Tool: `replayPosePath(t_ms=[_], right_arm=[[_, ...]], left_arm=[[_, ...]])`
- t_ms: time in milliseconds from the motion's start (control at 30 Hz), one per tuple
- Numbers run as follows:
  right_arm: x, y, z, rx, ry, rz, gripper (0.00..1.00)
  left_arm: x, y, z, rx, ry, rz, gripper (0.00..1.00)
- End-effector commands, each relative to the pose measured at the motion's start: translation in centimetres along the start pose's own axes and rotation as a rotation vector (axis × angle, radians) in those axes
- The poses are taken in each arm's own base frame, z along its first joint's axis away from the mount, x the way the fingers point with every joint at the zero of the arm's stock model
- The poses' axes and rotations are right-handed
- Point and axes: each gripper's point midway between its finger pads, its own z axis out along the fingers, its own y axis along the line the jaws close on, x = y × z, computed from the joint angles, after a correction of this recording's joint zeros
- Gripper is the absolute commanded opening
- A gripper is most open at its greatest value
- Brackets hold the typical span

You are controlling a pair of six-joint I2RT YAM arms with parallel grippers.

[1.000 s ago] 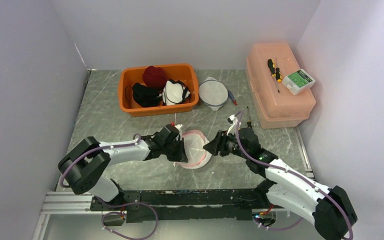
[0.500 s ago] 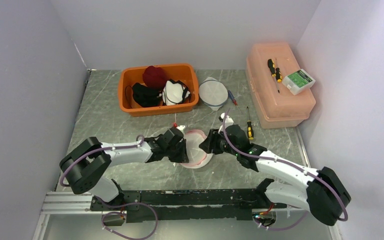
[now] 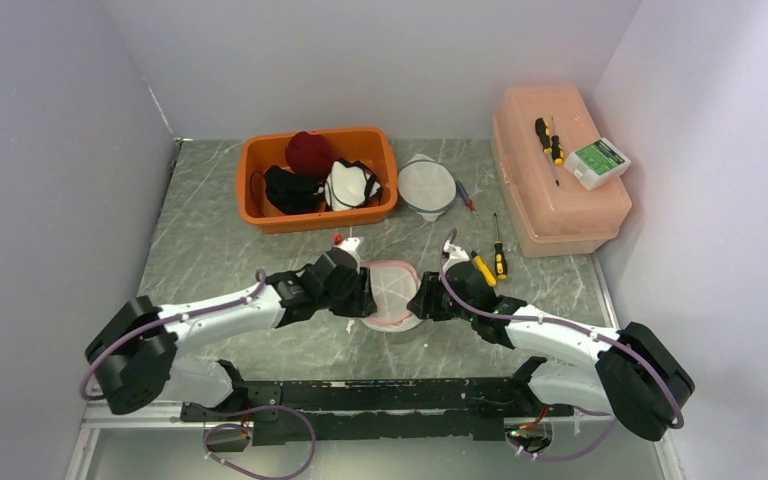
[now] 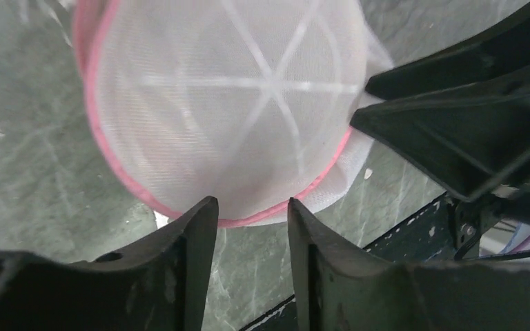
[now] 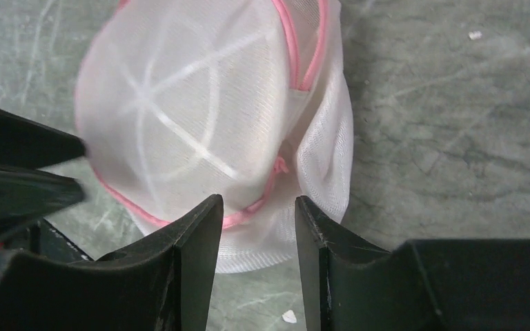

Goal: Unzip the laundry bag and remove the bra
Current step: Close the laundry bag at the center of the board.

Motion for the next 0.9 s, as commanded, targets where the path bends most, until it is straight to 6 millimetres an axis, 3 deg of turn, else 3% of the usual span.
replayPosePath(t_ms=[0, 167, 400, 733, 867], right_arm=[[-0.3, -0.6, -0.2, 0.014, -0.044, -0.004, 0.47], [0.1, -1.2, -0.4, 0.026, -0.049, -0.033, 0.48], [0.9, -2.4, -0.2, 0.048, -0.048, -0.053, 0.49], [1.2, -2.5, -0.4, 0.036, -0.052, -0.064, 0.5], [1.1, -2.5, -0.6, 0.036, -0.062, -0.054, 0.5]], left_arm=[[-4.5, -0.5, -3.3, -0.045, -0.168, 0.042, 0.56], [-7.1, 1.5, -4.4, -0.124, -0.236, 0.041, 0.72], [-9.3, 3.9, -1.7, -0.064, -0.19, -0.047, 0.77], [-11.2, 1.2, 2.2, 0.141, -0.072, 0.035, 0.82], [-11.3, 1.8, 3.5, 0.139, -0.049, 0.021, 0.83]])
